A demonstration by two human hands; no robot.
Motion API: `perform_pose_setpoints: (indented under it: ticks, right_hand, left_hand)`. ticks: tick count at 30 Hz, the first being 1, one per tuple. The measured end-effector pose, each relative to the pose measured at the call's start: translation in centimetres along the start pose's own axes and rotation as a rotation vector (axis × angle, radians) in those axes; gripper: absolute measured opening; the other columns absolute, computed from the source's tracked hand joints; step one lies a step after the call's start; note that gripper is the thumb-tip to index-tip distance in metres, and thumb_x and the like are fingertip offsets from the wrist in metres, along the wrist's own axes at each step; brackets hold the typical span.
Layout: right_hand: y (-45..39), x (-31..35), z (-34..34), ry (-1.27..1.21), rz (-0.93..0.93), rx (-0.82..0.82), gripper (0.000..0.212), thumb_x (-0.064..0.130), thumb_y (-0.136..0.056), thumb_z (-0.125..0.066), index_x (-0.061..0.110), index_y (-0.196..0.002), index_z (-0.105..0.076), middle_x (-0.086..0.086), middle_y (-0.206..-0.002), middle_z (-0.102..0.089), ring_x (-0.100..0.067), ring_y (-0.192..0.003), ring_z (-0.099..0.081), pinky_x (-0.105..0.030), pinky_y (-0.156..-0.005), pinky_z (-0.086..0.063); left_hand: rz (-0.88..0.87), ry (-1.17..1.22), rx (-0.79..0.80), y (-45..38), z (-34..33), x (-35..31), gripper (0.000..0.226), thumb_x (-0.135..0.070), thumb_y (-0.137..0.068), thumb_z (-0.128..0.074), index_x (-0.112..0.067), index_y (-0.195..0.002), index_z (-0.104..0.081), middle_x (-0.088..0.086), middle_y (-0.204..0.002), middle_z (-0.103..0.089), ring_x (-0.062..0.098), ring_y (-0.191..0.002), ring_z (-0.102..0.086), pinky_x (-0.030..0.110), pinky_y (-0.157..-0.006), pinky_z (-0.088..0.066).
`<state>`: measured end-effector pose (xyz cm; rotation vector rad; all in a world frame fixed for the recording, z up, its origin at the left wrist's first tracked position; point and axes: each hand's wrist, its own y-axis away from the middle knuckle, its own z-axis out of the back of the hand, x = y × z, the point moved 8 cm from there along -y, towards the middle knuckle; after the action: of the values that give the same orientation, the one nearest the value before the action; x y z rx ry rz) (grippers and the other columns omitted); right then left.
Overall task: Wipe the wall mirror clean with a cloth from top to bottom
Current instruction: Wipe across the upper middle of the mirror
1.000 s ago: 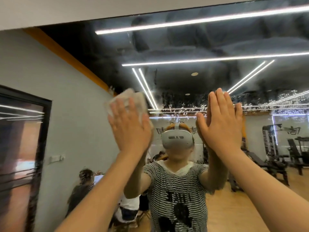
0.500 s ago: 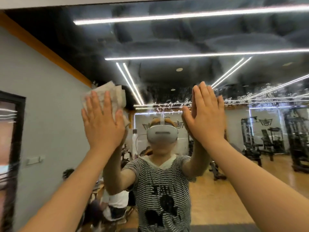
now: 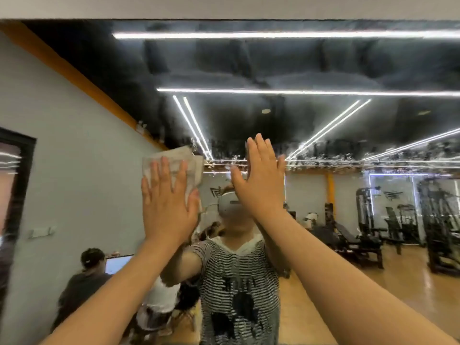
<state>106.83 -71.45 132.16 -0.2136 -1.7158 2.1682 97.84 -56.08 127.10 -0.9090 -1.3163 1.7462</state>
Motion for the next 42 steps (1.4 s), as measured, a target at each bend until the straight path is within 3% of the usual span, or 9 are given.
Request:
perform_pose_setpoints:
  ticks: [3,8,16,23,27,29,33,39,42]
  right_hand:
    - [0.0,-1.4,3.7,-0.140,0.041,-0.054,0.067,0.031,-0.097,-0.053,0.014,-0.153,-0.021,-0.001,-0.161,-0.016,-0.016,-0.149,-0.008,-0.046,-0.121,-0.007]
    - [-0.3,-8.1,9.7,0.223,0.046,-0.113,0.063,0.029,-0.097,-0.050,0.011,-0.152,-0.025,-0.007,-0.161,-0.017,-0.022,-0.149,-0.010,-0.049,-0.119,-0.003]
    - [1.7,-17.0,9.7,0.375,0.025,-0.086,0.070,0.054,-0.095,-0.019,0.015,-0.153,-0.023,-0.007,-0.161,-0.018,-0.024,-0.148,-0.013,-0.050,-0.119,-0.007]
    - [1.5,-17.6,9.4,0.375,0.055,-0.141,0.066,0.051,-0.096,-0.023,0.015,-0.151,-0.028,-0.007,-0.159,-0.024,-0.023,-0.148,-0.016,-0.049,-0.119,-0.012]
    - [1.4,-17.7,9.3,0.370,0.070,-0.175,0.066,0.050,-0.096,-0.025,0.015,-0.151,-0.031,-0.007,-0.158,-0.026,-0.023,-0.147,-0.018,-0.047,-0.117,-0.013]
    - [1.5,-17.7,9.3,0.361,0.080,-0.179,0.067,0.051,-0.096,-0.024,0.015,-0.151,-0.031,-0.007,-0.159,-0.025,-0.023,-0.147,-0.018,-0.045,-0.117,-0.010]
    - [1.6,-17.7,9.5,0.325,0.091,-0.189,0.068,0.051,-0.095,-0.025,0.014,-0.151,-0.031,-0.007,-0.158,-0.025,-0.021,-0.148,-0.015,-0.042,-0.118,-0.005]
    - [1.7,-17.9,9.4,0.322,0.096,-0.194,0.066,0.051,-0.096,-0.025,0.015,-0.152,-0.029,-0.005,-0.159,-0.023,-0.018,-0.147,-0.012,-0.044,-0.118,-0.004]
    - [1.7,-17.8,9.4,0.326,0.090,-0.195,0.065,0.048,-0.096,-0.026,0.014,-0.151,-0.030,-0.006,-0.159,-0.023,-0.020,-0.148,-0.013,-0.046,-0.118,-0.006]
  left_hand:
    - [-0.018,-0.021,-0.022,0.0,0.0,0.4,0.067,-0.049,-0.095,-0.019,-0.019,-0.155,-0.013,0.018,-0.161,-0.008,0.036,-0.148,-0.007,0.051,-0.116,-0.005]
    - [-0.010,-0.060,-0.006,0.0,0.1,0.2,0.066,-0.049,-0.095,-0.017,-0.022,-0.155,-0.008,0.019,-0.161,-0.009,0.038,-0.147,-0.010,0.050,-0.116,-0.006]
    - [0.020,-0.044,0.011,-0.1,0.1,0.8,0.068,-0.051,-0.094,-0.017,-0.022,-0.155,-0.014,0.015,-0.162,-0.007,0.034,-0.148,-0.006,0.050,-0.117,-0.005]
    - [0.571,0.113,-0.126,-2.4,0.8,-1.0,0.059,-0.037,-0.103,-0.028,-0.020,-0.156,-0.009,0.015,-0.162,0.001,0.033,-0.149,0.005,0.051,-0.119,0.002]
    - [0.282,0.055,-0.146,-3.4,0.5,-9.8,0.060,-0.035,-0.099,-0.028,-0.023,-0.155,-0.011,0.017,-0.161,-0.008,0.036,-0.148,-0.002,0.051,-0.118,-0.003]
    - [0.113,0.057,-0.093,-3.0,-0.4,-13.4,0.064,-0.041,-0.093,-0.015,-0.029,-0.153,0.005,0.014,-0.162,-0.002,0.033,-0.149,0.004,0.047,-0.118,0.004]
    - [-0.053,0.042,0.016,-3.0,-1.2,-13.0,0.063,-0.049,-0.085,0.001,-0.036,-0.144,0.018,0.006,-0.162,0.014,0.022,-0.147,0.019,0.038,-0.114,0.015]
    - [0.213,0.018,-0.073,-4.6,1.7,-2.0,0.058,-0.035,-0.102,-0.021,-0.024,-0.155,0.002,0.012,-0.163,0.004,0.028,-0.149,0.008,0.044,-0.119,0.005]
    - [0.294,0.003,-0.082,-4.9,1.8,-1.1,0.058,-0.032,-0.104,-0.024,-0.022,-0.156,-0.001,0.012,-0.163,0.004,0.029,-0.149,0.007,0.045,-0.119,0.004]
